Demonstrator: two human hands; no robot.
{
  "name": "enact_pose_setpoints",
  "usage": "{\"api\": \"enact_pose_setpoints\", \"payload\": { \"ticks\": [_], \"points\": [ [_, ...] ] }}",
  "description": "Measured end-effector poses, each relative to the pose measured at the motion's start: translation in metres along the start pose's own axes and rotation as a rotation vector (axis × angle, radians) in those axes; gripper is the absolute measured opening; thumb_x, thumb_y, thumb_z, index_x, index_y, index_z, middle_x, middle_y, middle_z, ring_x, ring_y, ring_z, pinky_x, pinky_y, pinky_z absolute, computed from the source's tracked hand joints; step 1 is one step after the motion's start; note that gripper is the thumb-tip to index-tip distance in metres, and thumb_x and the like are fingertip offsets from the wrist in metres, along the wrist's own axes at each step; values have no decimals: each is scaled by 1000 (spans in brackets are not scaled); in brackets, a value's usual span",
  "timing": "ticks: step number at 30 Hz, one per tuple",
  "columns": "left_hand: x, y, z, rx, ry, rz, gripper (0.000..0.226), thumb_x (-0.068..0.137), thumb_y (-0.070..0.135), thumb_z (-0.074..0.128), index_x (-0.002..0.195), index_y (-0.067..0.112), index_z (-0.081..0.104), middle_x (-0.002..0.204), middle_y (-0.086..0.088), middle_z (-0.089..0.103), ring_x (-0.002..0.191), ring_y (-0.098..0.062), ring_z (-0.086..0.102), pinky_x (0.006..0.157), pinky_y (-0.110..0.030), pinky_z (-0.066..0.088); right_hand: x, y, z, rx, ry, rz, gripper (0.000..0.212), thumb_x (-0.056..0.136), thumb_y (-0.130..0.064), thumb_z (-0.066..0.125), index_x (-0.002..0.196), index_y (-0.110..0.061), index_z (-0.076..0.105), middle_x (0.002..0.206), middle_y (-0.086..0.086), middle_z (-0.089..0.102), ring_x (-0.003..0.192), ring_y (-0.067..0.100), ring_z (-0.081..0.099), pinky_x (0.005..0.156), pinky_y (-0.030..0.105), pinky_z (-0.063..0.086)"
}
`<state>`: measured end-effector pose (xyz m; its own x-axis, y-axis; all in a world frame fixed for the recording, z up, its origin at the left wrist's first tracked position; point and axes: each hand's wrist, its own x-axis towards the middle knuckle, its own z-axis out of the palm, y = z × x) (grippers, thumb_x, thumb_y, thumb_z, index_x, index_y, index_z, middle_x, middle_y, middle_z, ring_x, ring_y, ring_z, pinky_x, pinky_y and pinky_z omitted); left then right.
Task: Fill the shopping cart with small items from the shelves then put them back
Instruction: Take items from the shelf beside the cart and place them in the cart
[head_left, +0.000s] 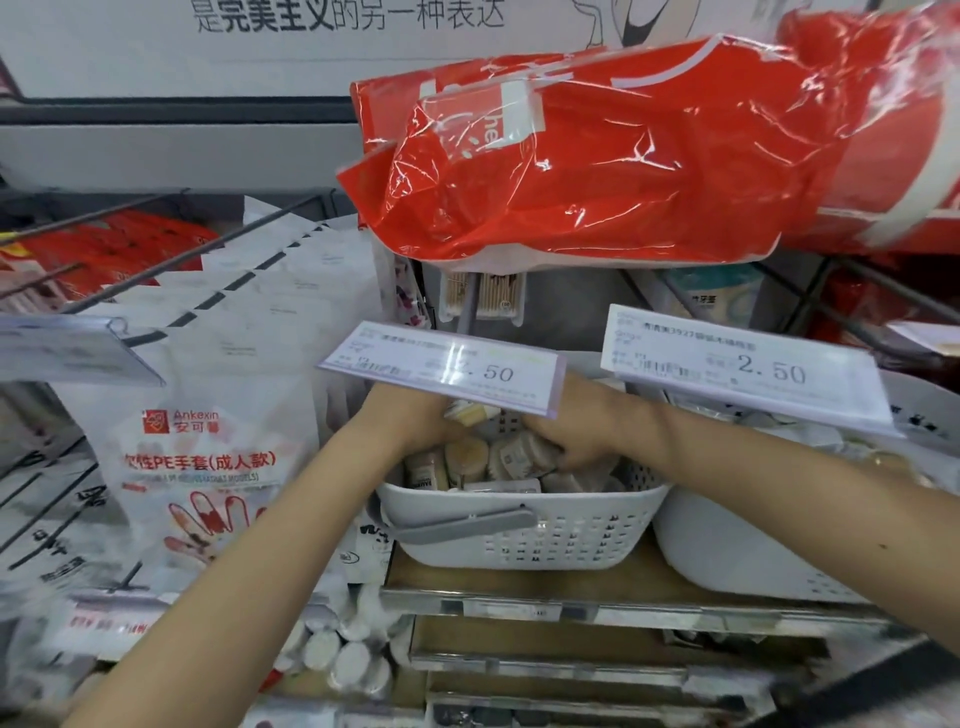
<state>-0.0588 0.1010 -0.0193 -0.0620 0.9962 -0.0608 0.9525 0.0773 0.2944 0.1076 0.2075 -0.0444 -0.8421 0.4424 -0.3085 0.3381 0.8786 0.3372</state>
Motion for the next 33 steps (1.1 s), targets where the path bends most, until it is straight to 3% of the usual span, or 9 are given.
{"api": "enact_pose_setpoints", "payload": {
  "ticks": [5, 9, 12, 15, 20, 25, 29, 31, 33],
  "points": [
    [-19, 4, -1, -299, 228, 13, 34, 83, 24, 70, 102, 36, 45, 100, 12, 51, 98, -9, 51, 83, -26, 41, 23, 2, 21, 35, -66, 11, 72, 51, -77, 44, 95, -23, 63, 96, -1, 67, 92, 25, 62, 82, 42, 52],
    [-39, 9, 0, -318, 346, 15, 30, 81, 17, 70, 103, 30, 55, 98, 6, 64, 88, -13, 59, 78, -33, 49, 17, 10, 17, 195, 172, 65, 63, 53, -65, 49, 101, -26, 61, 99, -1, 66, 88, 22, 62, 77, 39, 53],
    [-52, 10, 3, -375, 456, -10, 31, 78, 22, 73, 105, 27, 57, 101, 17, 59, 95, -1, 54, 75, -16, 43, -15, 8, 3, 422, 394, 41, 64, 64, -60, 47, 112, -19, 58, 107, 2, 65, 93, 19, 61, 81, 36, 51],
    [-72, 17, 10, -554, 598, -42, 42, 76, 24, 76, 113, 26, 56, 111, 17, 62, 104, -1, 56, 86, -22, 47, -55, -2, -4, 853, 547, 111, 43, 76, -43, 72, 111, -21, 57, 107, -3, 64, 95, 12, 59, 81, 25, 47],
    [-116, 51, 19, -897, 836, -84, 44, 75, 11, 78, 111, 24, 55, 107, 6, 65, 102, -5, 61, 86, -19, 48, -93, -18, -4, 1365, 700, 159, 46, 73, -20, 80, 113, -21, 57, 103, -17, 60, 94, -2, 61, 81, 15, 49],
    [-159, 71, 34, -1082, 925, -165, 43, 69, 30, 78, 106, 24, 58, 96, 11, 69, 92, 0, 64, 76, -12, 47, -126, -42, -13, 1642, 672, 38, 43, 65, -34, 77, 105, -32, 61, 99, -19, 70, 94, -7, 63, 76, 14, 52],
    [-192, 56, 56, -1309, 910, -275, 35, 66, 44, 65, 101, 43, 65, 108, 8, 69, 107, -17, 63, 93, -42, 48, -134, -79, -15, 1793, 420, -107, 50, 56, -52, 81, 102, -35, 70, 107, -14, 71, 101, 7, 67, 81, 25, 56],
    [-210, 44, 64, -1355, 905, -321, 36, 65, 41, 66, 101, 41, 65, 106, 8, 71, 103, -17, 66, 86, -36, 52, -124, -107, -16, 1860, 289, -163, 61, 47, -60, 82, 103, -36, 71, 111, -8, 71, 103, 13, 67, 84, 30, 55],
    [-231, 28, 72, -1426, 928, -394, 45, 64, 31, 67, 108, 29, 59, 100, 7, 72, 94, -15, 68, 73, -27, 56, -109, -136, -18, 1968, 194, -209, 61, 53, -44, 81, 109, -23, 68, 110, -1, 72, 101, 19, 68, 83, 30, 56]
  ]
}}
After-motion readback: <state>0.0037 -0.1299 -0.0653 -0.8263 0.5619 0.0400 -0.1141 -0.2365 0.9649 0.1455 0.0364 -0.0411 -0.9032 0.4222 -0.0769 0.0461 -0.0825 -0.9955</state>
